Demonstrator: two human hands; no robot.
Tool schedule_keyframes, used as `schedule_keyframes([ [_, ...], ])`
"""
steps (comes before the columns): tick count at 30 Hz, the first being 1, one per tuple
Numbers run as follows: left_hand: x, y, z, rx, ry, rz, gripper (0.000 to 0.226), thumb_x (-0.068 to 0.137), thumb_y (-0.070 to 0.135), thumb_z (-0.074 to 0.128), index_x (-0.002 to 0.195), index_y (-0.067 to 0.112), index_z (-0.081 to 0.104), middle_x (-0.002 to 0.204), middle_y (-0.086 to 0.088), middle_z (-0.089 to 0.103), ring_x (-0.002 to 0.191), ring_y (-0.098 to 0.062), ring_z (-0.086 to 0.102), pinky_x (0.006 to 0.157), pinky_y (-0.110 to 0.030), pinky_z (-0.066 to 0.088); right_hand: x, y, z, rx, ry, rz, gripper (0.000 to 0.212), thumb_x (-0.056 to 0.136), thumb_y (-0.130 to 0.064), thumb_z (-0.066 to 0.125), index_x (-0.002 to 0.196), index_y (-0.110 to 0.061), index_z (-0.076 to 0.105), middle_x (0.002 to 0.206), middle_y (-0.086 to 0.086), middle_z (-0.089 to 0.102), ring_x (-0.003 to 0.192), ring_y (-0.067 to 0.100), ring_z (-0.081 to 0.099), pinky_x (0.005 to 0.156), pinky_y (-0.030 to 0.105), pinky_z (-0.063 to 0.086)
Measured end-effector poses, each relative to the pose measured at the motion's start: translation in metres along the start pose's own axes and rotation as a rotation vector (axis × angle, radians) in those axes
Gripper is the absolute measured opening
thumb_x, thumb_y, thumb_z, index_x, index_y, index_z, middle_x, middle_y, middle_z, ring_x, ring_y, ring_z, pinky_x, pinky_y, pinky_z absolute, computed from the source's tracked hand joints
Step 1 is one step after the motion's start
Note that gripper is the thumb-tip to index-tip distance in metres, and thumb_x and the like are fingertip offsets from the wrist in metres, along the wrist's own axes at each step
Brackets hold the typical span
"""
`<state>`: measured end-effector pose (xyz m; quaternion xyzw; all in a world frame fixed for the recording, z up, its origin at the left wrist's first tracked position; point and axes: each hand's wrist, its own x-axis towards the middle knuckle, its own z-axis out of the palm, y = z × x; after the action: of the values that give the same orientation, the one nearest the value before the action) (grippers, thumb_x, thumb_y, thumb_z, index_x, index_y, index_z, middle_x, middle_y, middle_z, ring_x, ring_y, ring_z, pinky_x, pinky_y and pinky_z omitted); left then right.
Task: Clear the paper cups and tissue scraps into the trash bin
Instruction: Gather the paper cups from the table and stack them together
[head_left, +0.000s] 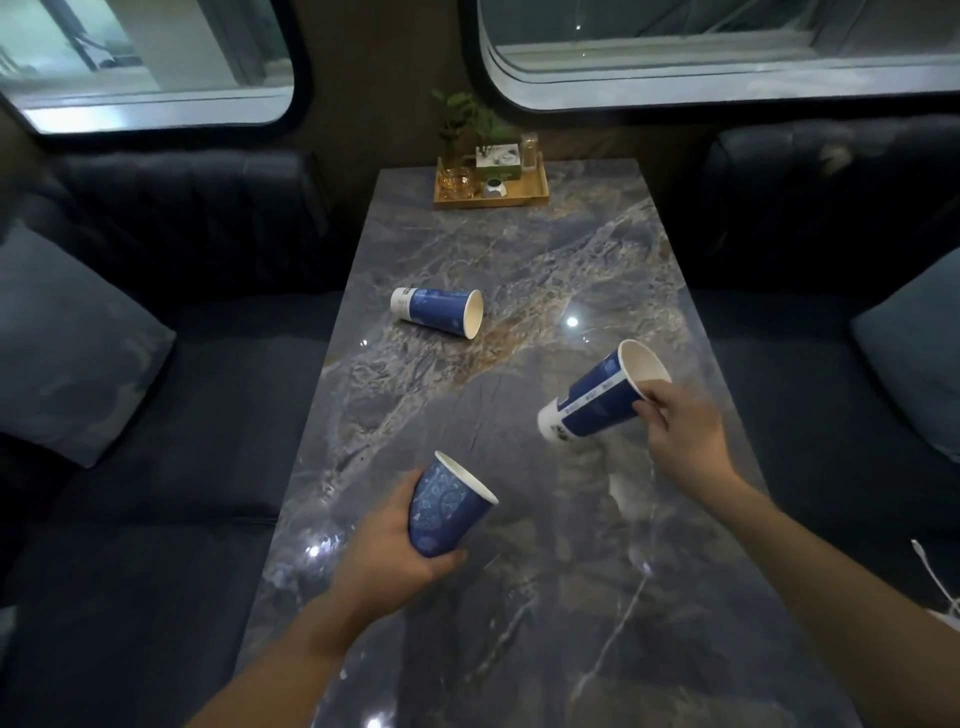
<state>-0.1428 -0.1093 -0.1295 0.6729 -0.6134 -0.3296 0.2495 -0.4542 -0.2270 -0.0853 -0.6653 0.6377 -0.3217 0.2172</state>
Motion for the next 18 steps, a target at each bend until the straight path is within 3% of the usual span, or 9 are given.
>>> schedule_keyframes([
  [2, -0.003, -0.001, -0.004, 0.033, -0.026, 0.001, 0.083, 0.054, 0.045, 0.085, 0.114, 0.069, 0.034, 0.103, 0.03, 0.061, 0.09, 0.005, 0.065, 0.08, -0.029, 0.058, -0.014, -0.016, 0.002, 0.118, -0.017, -0.018, 0.016, 0.087, 0.0, 0.058, 0.096, -0.008, 0.069, 0.079, 0.004, 0.066, 0.07, 0.006, 0.059, 0.062, 0.005, 0.04],
  [4, -0.006, -0.003, -0.008, 0.066, -0.069, -0.015, 0.087, 0.054, 0.05, 0.084, 0.126, 0.056, 0.035, 0.11, 0.024, 0.061, 0.095, 0.0, 0.065, 0.083, -0.031, 0.058, -0.026, -0.032, 0.006, 0.217, -0.031, -0.063, 0.017, 0.087, -0.001, 0.059, 0.098, -0.01, 0.069, 0.083, -0.002, 0.067, 0.076, -0.006, 0.061, 0.068, 0.003, 0.041],
  [8, -0.011, -0.005, -0.016, 0.101, -0.074, -0.03, 0.095, 0.056, 0.05, 0.082, 0.137, 0.045, 0.033, 0.114, 0.019, 0.062, 0.095, 0.0, 0.065, 0.083, -0.026, 0.057, -0.043, -0.056, 0.017, 0.391, -0.106, -0.089, 0.023, 0.088, -0.001, 0.059, 0.099, -0.018, 0.07, 0.09, -0.011, 0.071, 0.088, 0.003, 0.066, 0.078, 0.015, 0.049],
  [12, -0.019, -0.003, -0.022, 0.133, -0.055, -0.009, 0.096, 0.056, 0.048, 0.082, 0.139, 0.044, 0.032, 0.111, 0.018, 0.063, 0.09, -0.002, 0.065, 0.078, -0.025, 0.056, -0.054, -0.066, 0.027, 0.441, -0.145, -0.121, 0.033, 0.088, 0.0, 0.059, 0.096, -0.031, 0.066, 0.098, -0.023, 0.069, 0.091, 0.0, 0.065, 0.08, 0.01, 0.047],
  [18, -0.027, -0.005, -0.025, 0.147, -0.042, 0.017, 0.095, 0.057, 0.043, 0.08, 0.14, 0.041, 0.034, 0.111, 0.018, 0.065, 0.09, -0.004, 0.065, 0.078, -0.024, 0.054, -0.062, -0.071, 0.037, 0.52, -0.161, -0.1, 0.04, 0.088, 0.003, 0.059, 0.093, -0.037, 0.064, 0.095, -0.024, 0.07, 0.09, 0.003, 0.066, 0.081, 0.011, 0.048],
])
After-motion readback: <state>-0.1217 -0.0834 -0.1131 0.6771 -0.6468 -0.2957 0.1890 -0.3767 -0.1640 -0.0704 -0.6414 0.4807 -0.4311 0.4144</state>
